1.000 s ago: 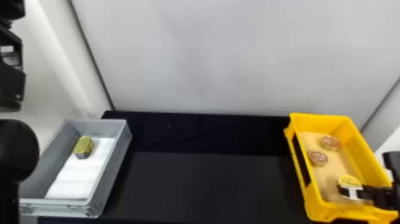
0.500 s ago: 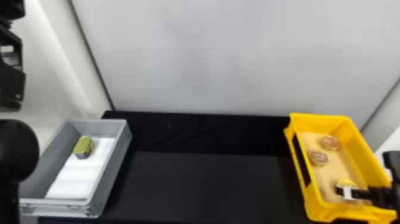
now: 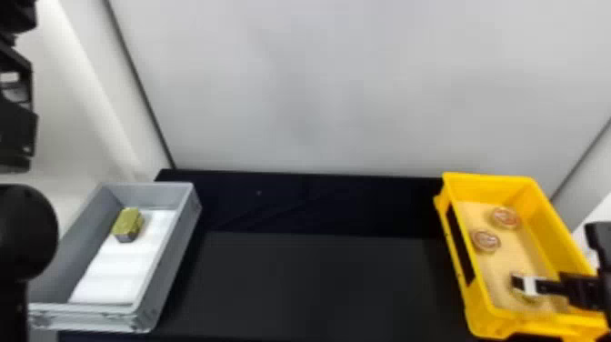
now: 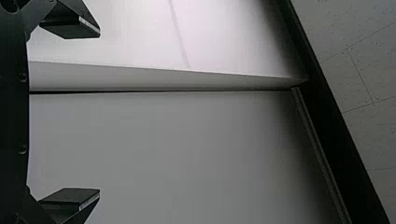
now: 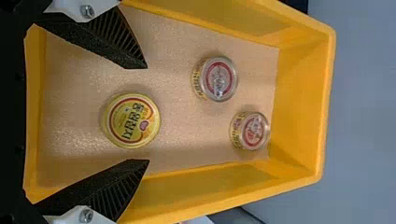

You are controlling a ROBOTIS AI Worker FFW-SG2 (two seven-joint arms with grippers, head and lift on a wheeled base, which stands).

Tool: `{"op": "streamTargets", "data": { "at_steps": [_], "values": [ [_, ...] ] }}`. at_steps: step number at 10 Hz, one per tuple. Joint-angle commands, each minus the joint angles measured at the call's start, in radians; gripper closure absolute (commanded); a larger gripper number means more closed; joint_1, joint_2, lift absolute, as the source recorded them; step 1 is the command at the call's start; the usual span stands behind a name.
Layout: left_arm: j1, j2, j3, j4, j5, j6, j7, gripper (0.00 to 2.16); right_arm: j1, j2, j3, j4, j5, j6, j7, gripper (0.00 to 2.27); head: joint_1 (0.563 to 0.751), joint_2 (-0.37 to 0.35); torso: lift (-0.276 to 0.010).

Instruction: Pick up the round yellow can and place it in the yellow rectangular box

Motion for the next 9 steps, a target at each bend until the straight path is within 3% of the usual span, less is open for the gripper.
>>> {"op": "streamTargets", "data": {
  "at_steps": [1, 4, 9],
  "values": [
    [0.008, -0.002, 0.008, -0.003, 0.000, 0.000, 0.000, 0.08, 0.010, -0.008, 0.013, -0.213, 0.023, 0.034, -0.008, 0.07, 0.694, 0.054, -0.003],
    [0.008, -0.002, 0.008, -0.002, 0.000, 0.000, 0.000, 0.08, -0.062, -0.010, 0.055, -0.522, 0.120, 0.157, -0.043, 0.05, 0.694, 0.054, -0.003],
    [0.005, -0.002, 0.012, -0.003, 0.000, 0.002, 0.002, 0.08, -0.216, 0.000, 0.177, -0.774, 0.120, 0.114, -0.272, 0.01, 0.694, 0.054, -0.003]
  ]
}}
